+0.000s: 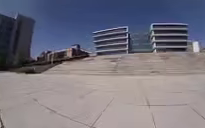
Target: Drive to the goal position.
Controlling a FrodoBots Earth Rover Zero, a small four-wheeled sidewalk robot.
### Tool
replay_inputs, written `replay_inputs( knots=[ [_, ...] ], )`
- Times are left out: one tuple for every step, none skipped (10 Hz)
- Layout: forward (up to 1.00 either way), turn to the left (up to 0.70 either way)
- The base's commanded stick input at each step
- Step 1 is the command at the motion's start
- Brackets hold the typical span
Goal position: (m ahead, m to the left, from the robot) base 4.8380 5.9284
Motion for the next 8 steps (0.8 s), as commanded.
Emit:
replay_inputs(
  knots=[
    [0.70, 0.03],
    [0.70, 0.01],
    [0.70, 0.01],
    [0.70, 0.01],
    [0.70, 0.01],
    [0.70, 0.01],
    [0.70, 0.01],
    [0.70, 0.01]
  ],
)
